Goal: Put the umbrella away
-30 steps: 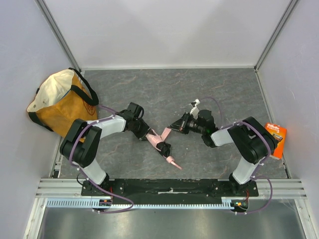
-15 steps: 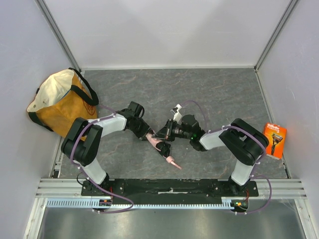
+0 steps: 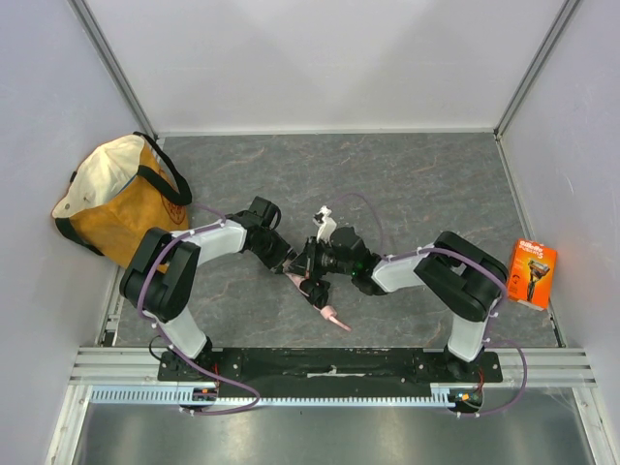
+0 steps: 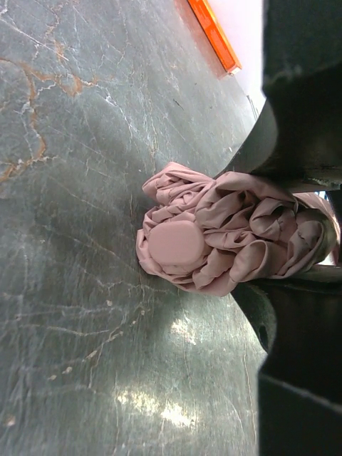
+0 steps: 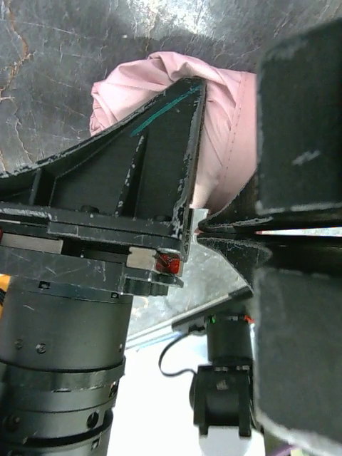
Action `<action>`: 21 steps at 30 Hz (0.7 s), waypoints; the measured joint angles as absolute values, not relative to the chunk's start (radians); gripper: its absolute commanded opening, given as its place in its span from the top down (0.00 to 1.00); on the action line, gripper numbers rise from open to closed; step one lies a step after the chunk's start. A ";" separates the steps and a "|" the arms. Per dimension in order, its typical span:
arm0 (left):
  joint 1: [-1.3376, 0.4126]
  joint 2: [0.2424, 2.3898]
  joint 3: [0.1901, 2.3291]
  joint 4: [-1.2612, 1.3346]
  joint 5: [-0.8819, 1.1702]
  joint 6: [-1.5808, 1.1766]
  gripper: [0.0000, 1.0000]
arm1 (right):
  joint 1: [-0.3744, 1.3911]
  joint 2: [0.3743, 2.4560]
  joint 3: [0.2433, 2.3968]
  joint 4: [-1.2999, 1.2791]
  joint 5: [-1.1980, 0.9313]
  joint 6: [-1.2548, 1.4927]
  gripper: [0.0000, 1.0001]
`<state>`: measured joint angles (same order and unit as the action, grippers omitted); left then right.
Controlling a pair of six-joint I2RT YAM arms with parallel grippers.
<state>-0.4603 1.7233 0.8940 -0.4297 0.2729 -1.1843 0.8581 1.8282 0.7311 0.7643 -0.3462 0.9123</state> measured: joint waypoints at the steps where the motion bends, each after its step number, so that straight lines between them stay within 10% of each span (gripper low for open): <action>1: -0.460 1.724 0.894 -0.430 0.273 -1.184 0.98 | 0.869 1.828 0.740 0.745 -0.327 0.881 1.00; 21: -0.459 1.739 0.915 -0.457 0.275 -1.184 0.98 | 1.031 1.752 0.781 0.524 0.022 0.499 1.00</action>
<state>-0.4595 1.7390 0.9146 -0.4572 0.2749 -1.1839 1.0309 1.7519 0.7811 0.5243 0.0223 0.4992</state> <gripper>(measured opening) 0.409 0.004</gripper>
